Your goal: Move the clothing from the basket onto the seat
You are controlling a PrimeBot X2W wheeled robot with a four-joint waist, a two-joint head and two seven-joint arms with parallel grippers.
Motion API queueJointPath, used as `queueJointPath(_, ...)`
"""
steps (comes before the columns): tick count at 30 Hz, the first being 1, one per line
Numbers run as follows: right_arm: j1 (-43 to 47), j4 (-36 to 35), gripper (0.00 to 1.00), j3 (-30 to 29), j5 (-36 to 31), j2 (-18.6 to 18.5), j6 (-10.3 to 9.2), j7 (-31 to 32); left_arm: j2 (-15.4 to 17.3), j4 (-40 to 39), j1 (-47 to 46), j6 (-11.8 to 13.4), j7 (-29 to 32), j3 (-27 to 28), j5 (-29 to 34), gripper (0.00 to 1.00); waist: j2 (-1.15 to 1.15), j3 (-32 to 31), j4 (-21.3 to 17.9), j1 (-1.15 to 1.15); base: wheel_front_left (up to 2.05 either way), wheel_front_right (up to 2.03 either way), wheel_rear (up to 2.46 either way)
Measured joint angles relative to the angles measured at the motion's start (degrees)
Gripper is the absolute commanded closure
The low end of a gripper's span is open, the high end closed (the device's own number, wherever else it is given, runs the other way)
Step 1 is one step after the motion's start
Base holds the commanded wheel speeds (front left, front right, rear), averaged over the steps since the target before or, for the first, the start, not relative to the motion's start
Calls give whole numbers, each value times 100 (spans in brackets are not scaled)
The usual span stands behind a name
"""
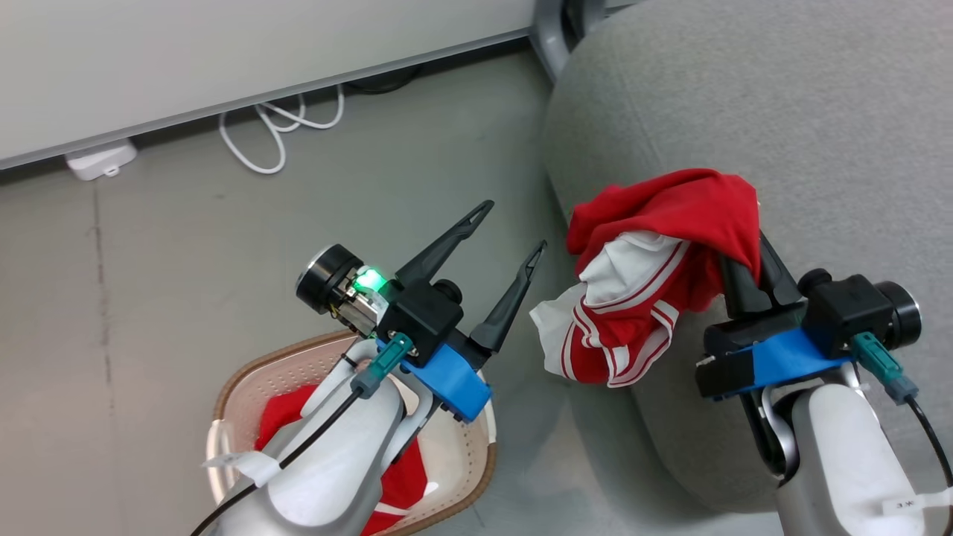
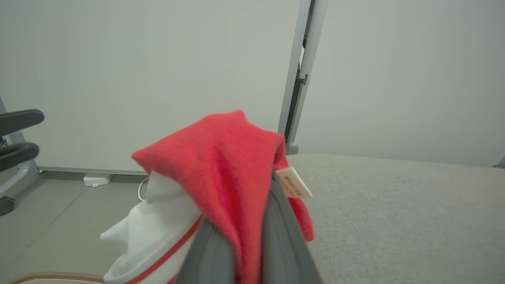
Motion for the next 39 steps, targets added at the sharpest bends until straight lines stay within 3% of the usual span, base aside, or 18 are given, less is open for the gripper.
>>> queueJointPath(7, 164, -65, 100, -62, 96, 0, 0, -1, 13, 62, -37, 0, 0, -132, -41, 0, 0, 19, -284, 0, 0, 0, 0)
queueJointPath(15, 121, -166, 100, -197, 188, 0, 0, 0, 31, 26, -64, 0, 0, -165, -75, 0, 0, 85, -313, 0, 0, 0, 0)
queueJointPath(26, -1374, -566, 100, -978, -78, -11, 0, 0, 181, -54, -358, 0, 0, -155, -14, 0, 0, 664, -223, 0, 0, 0, 0)
queueJointPath(30, -2106, -773, 100, -1468, -136, -225, 1, -1, 236, -120, -582, 0, 0, -197, 29, 0, 0, 1026, -154, 0, 0, 0, 0)
queueJointPath(39, -3404, -692, 100, -2548, -197, -1099, 1, -2, 287, -268, -1059, 0, 0, -327, 88, 0, 0, 1922, 54, 1, 0, 0, 0)
